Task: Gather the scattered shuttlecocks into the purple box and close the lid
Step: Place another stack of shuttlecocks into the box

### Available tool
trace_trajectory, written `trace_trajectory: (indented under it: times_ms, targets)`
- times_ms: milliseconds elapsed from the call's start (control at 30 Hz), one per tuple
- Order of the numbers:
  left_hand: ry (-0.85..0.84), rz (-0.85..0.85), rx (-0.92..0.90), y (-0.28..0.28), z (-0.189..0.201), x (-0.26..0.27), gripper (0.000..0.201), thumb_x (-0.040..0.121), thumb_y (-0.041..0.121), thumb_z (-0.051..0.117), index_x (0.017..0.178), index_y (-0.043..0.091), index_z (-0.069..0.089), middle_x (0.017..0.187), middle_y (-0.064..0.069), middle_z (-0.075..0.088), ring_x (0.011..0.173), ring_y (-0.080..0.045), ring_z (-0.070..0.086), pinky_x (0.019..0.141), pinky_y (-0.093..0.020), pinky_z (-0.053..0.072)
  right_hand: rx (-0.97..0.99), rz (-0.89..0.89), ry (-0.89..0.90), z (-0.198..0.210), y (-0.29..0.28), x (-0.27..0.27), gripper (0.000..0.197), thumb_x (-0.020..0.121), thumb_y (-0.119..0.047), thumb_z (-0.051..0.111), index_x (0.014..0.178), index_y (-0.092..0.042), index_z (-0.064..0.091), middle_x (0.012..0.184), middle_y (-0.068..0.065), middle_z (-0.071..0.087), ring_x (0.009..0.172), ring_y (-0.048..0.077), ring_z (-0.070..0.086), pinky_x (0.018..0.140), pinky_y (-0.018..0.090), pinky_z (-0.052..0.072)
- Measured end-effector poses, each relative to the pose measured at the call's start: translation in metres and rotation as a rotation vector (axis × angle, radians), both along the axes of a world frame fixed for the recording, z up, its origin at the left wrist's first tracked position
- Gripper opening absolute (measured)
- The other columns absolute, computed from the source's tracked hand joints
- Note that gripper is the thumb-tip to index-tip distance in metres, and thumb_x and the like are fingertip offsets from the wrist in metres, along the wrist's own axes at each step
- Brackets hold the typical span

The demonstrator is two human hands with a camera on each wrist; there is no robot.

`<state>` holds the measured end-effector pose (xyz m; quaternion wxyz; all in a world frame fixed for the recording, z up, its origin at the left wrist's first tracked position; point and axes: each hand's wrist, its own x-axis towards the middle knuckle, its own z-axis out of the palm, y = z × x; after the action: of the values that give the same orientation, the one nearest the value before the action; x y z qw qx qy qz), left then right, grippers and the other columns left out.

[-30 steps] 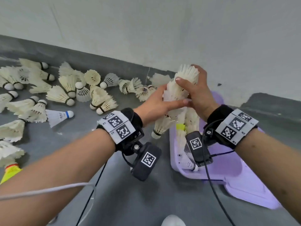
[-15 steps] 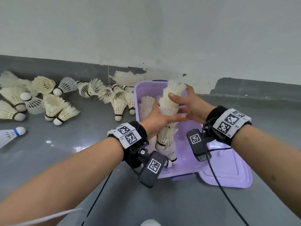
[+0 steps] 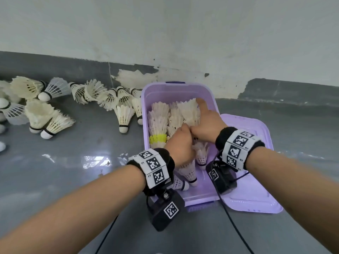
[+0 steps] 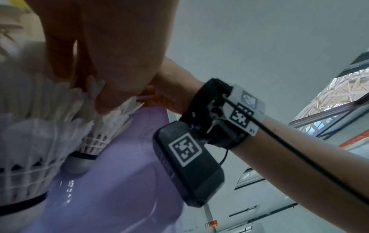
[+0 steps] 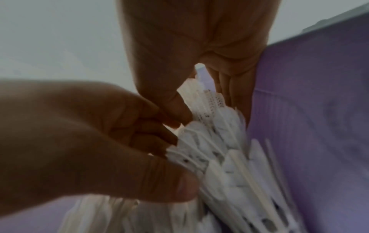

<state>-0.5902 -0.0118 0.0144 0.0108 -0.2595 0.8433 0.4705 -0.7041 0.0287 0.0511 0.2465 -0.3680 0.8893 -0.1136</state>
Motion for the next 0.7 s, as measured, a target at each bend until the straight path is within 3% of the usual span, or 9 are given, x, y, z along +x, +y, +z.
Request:
trace_trajectory:
  times_ms: [100, 200, 333, 400, 467, 533, 633, 700]
  targets:
    - [-0.040, -0.045, -0.132, 0.004, 0.002, 0.004, 0.047, 0.078, 0.003, 0.061, 0.119, 0.002, 0.038, 0.116, -0.016, 0.048, 0.100, -0.032, 0.055, 0.072, -0.034, 0.044, -0.015, -0.012, 0.060, -0.014, 0.001, 0.000, 0.086, 0.082, -0.027, 0.064, 0.147, -0.011, 0.010, 0.101, 0.013, 0.062, 0.091, 0.031, 0.060, 0.076, 0.033, 0.050]
    - [-0.061, -0.086, -0.219, 0.008, 0.002, 0.009, 0.058, 0.076, 0.001, 0.059, 0.129, 0.004, 0.036, 0.123, -0.014, 0.040, 0.103, -0.032, 0.054, 0.081, -0.041, 0.048, 0.020, -0.033, 0.115, -0.023, -0.002, 0.000, 0.076, 0.080, -0.023, 0.063, 0.140, -0.005, 0.020, 0.115, 0.019, 0.056, 0.101, 0.034, 0.058, 0.082, 0.035, 0.048]
    - [-0.124, -0.145, -0.210, 0.007, 0.007, 0.013, 0.059, 0.075, 0.000, 0.058, 0.130, 0.002, 0.038, 0.124, -0.015, 0.039, 0.105, -0.034, 0.053, 0.088, -0.044, 0.048, 0.208, -0.002, 0.221, -0.030, -0.009, 0.005, 0.071, 0.087, -0.024, 0.060, 0.139, 0.004, 0.022, 0.132, 0.023, 0.047, 0.111, 0.035, 0.057, 0.086, 0.037, 0.047]
    - [-0.133, -0.174, -0.192, 0.005, 0.008, 0.014, 0.054, 0.076, 0.002, 0.060, 0.127, -0.001, 0.041, 0.124, -0.017, 0.039, 0.106, -0.035, 0.053, 0.092, -0.041, 0.046, 0.280, 0.006, 0.304, -0.034, -0.013, 0.010, 0.060, 0.092, -0.020, 0.054, 0.139, 0.005, 0.027, 0.135, 0.020, 0.044, 0.115, 0.033, 0.056, 0.084, 0.038, 0.047]
    - [-0.123, -0.217, -0.185, -0.002, 0.007, 0.017, 0.051, 0.076, 0.003, 0.062, 0.124, -0.001, 0.044, 0.125, -0.017, 0.042, 0.110, -0.032, 0.051, 0.089, -0.027, 0.041, 0.300, -0.007, 0.358, -0.035, -0.019, 0.011, 0.051, 0.095, -0.017, 0.049, 0.137, 0.005, 0.030, 0.137, 0.017, 0.039, 0.120, 0.031, 0.050, 0.079, 0.038, 0.046]
    - [-0.100, -0.232, -0.145, -0.011, 0.008, 0.021, 0.052, 0.078, 0.001, 0.060, 0.127, 0.002, 0.045, 0.126, -0.015, 0.045, 0.114, -0.029, 0.049, 0.085, -0.020, 0.035, 0.288, -0.058, 0.295, -0.036, -0.022, 0.009, 0.056, 0.096, -0.016, 0.048, 0.141, 0.006, 0.023, 0.137, 0.018, 0.044, 0.119, 0.032, 0.052, 0.080, 0.039, 0.044]
    - [-0.031, -0.175, -0.110, -0.022, 0.013, 0.024, 0.050, 0.082, 0.003, 0.056, 0.131, 0.008, 0.048, 0.124, -0.012, 0.049, 0.116, -0.026, 0.048, 0.087, -0.018, 0.033, 0.310, -0.043, 0.191, -0.042, -0.018, 0.005, 0.087, 0.092, -0.018, 0.055, 0.147, 0.005, -0.008, 0.135, 0.024, 0.048, 0.114, 0.036, 0.057, 0.090, 0.041, 0.048]
    - [0.011, -0.113, -0.100, -0.027, 0.016, 0.026, 0.045, 0.084, 0.006, 0.055, 0.128, 0.010, 0.051, 0.123, -0.011, 0.049, 0.113, -0.025, 0.051, 0.090, -0.020, 0.036, 0.318, -0.051, 0.167, -0.041, -0.015, 0.008, 0.103, 0.088, -0.026, 0.062, 0.146, -0.001, -0.020, 0.133, 0.025, 0.050, 0.108, 0.035, 0.060, 0.087, 0.040, 0.052]
